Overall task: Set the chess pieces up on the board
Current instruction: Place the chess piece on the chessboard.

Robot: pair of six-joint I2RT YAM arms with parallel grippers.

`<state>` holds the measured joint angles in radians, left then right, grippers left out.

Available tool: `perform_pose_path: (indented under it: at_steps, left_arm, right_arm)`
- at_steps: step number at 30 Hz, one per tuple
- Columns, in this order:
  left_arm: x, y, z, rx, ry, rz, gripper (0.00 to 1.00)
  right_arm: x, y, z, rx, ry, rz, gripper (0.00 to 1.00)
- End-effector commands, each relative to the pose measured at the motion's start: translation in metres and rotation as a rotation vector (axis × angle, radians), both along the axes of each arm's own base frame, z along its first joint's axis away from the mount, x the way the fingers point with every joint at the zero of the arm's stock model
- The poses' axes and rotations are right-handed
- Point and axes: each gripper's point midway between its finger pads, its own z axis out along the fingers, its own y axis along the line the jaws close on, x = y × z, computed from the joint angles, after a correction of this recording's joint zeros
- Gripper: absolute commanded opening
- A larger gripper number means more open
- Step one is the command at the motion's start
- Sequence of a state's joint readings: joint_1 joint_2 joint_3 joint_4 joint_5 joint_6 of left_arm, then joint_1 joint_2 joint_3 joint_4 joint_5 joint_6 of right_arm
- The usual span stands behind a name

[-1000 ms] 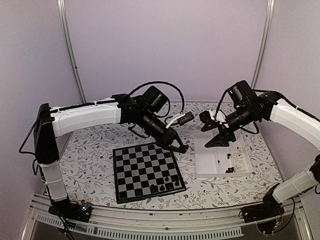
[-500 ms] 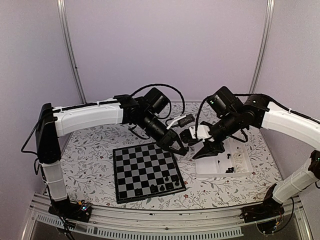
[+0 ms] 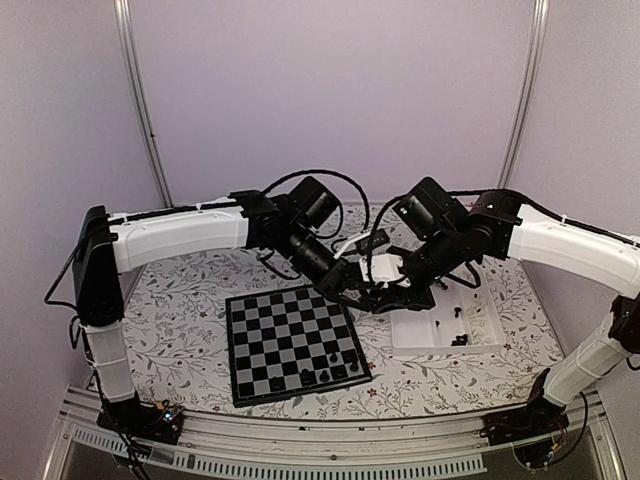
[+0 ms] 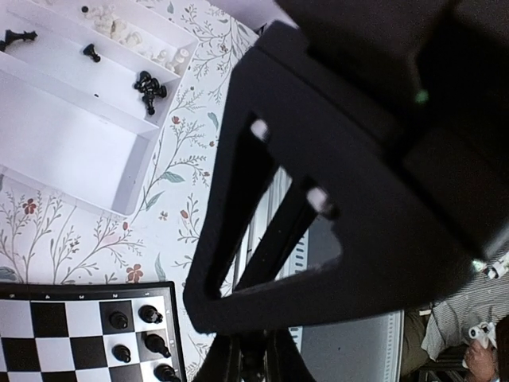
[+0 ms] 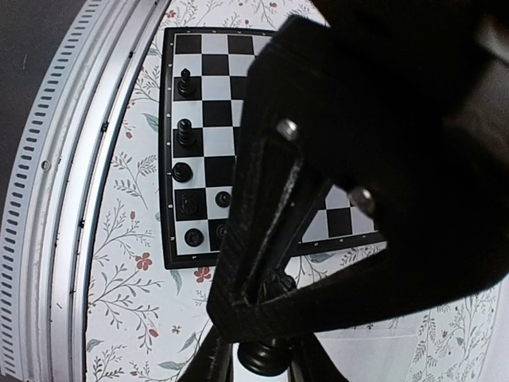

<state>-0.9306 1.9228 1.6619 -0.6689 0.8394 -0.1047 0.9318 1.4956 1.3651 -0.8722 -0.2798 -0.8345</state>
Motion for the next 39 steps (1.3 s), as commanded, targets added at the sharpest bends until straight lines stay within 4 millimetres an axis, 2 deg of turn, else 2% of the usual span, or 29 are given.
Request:
perform_pose_path:
  at_steps: [1,4,6,10,19,25,28,31,35,39]
  left_arm:
    - [0.004,-0.002,0.002,-0.021,0.0,-0.002,0.06]
    - [0.008,0.002,0.003,-0.01,-0.042,0.028,0.18]
    - [0.01,0.007,0.01,-0.032,-0.073,0.061,0.29]
    - [0.015,0.012,0.025,-0.115,-0.118,0.125,0.38]
    - [0.03,0.019,0.045,-0.251,-0.156,0.225,0.39]
    - [0.035,0.016,0.037,-0.239,-0.152,0.241,0.39]
    - [0.033,0.014,0.037,-0.25,-0.136,0.223,0.3]
    - [0.031,0.013,0.035,-0.248,-0.124,0.213,0.27]
    - [0.033,0.014,0.029,-0.223,-0.125,0.224,0.36]
    - [0.033,0.017,0.023,-0.201,-0.126,0.229,0.36]
  right_arm:
    - [0.01,0.008,0.005,0.011,-0.026,-0.039,0.2]
    - [0.013,0.006,0.002,0.008,-0.038,-0.062,0.15]
    - [0.014,0.005,0.006,0.028,-0.035,-0.069,0.13]
    - [0.017,0.005,0.014,0.072,0.0,-0.085,0.12]
    - [0.018,0.006,0.016,0.085,0.017,-0.094,0.12]
    - [0.016,0.007,0.018,0.092,0.029,-0.091,0.12]
    - [0.015,0.008,0.018,0.099,0.044,-0.091,0.12]
    - [0.016,0.009,0.017,0.1,0.054,-0.094,0.12]
    - [0.017,0.01,0.02,0.108,0.057,-0.098,0.12]
    - [0.02,0.01,0.022,0.114,0.06,-0.107,0.12]
